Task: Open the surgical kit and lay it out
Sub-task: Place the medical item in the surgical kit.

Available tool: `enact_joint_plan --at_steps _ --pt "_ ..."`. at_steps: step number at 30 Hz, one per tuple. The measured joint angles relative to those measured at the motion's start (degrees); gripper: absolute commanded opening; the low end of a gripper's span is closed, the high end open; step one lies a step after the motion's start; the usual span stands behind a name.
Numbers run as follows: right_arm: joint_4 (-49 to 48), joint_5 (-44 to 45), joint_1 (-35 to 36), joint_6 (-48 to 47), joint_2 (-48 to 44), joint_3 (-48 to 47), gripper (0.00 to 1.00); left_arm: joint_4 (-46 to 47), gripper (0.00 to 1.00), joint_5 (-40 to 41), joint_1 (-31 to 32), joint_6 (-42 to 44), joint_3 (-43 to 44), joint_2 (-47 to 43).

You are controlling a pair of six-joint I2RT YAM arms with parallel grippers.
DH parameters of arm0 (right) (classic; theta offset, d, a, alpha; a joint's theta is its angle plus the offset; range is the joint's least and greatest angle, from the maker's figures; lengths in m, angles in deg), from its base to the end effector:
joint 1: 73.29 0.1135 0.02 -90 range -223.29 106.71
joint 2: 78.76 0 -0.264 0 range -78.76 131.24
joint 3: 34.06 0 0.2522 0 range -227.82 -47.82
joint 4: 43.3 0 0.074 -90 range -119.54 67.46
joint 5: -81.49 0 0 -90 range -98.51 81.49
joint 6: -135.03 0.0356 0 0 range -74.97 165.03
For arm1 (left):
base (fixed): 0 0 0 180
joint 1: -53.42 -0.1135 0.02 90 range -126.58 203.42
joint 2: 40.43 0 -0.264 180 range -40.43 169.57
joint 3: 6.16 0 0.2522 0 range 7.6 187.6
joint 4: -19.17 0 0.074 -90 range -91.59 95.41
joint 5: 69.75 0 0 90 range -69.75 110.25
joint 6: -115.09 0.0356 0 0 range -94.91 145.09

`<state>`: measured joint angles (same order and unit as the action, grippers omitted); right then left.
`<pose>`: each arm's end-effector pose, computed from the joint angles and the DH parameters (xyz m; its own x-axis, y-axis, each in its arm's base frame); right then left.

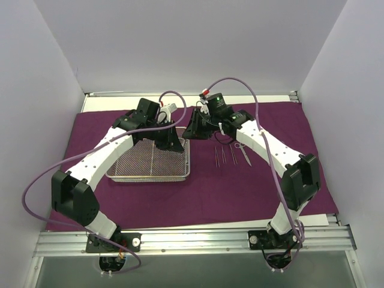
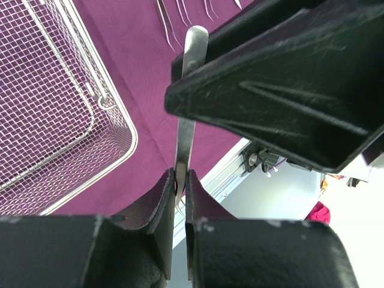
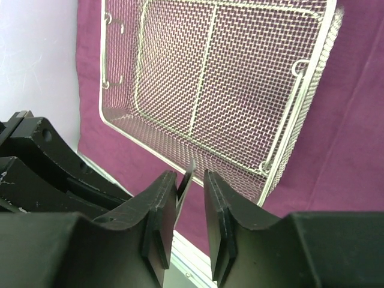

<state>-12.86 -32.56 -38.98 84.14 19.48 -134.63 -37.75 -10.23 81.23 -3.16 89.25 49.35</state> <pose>0.3253 0.2396 0.3348 -0.8140 0.1419 -0.5633 -0.3843 0.5956 0.7054 0.2883 -0.1725 0.3206 -0.9311 0.0299 -0.3635 0.2747 0.7134 -0.6447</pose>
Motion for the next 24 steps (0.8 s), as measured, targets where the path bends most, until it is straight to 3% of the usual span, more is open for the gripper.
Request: enact_joint_plan --at_steps 3,5,7,10,12,18,19,24 --pt "0.0 -0.6 0.4 0.2 0.1 0.0 0.19 0.1 0.02 0.0 0.1 0.0 0.0 0.0" --pt "-0.1 -1.0 0.7 0.3 0.1 0.0 0.10 0.1 0.04 0.0 0.2 0.0 0.0 0.0" --pt "-0.5 -1.6 0.9 1.0 0.2 -0.3 0.00 0.0 0.17 0.0 0.2 0.0 0.0 0.1" --pt "-0.8 -1.9 1.0 1.1 0.3 -0.8 0.00 0.1 0.38 -0.1 0.3 0.1 0.0 0.3" --pt "-0.1 -1.8 1.0 0.7 0.9 -1.5 0.00 0.1 0.44 0.0 0.2 0.5 0.0 0.3" --pt "7.3 3.1 0.7 -4.2 4.9 -7.9 0.00 -0.3 0.76 1.2 -1.7 2.1 -2.3 -0.6" --pt "8.5 4.0 0.5 -5.0 5.2 -8.6 0.00 -0.5 0.94 1.8 -2.5 2.3 -3.1 -1.2" --pt "14.0 8.7 -1.4 -8.7 6.1 -10.8 0.00 -1.5 0.94 3.7 -6.8 2.8 -7.1 -5.4"
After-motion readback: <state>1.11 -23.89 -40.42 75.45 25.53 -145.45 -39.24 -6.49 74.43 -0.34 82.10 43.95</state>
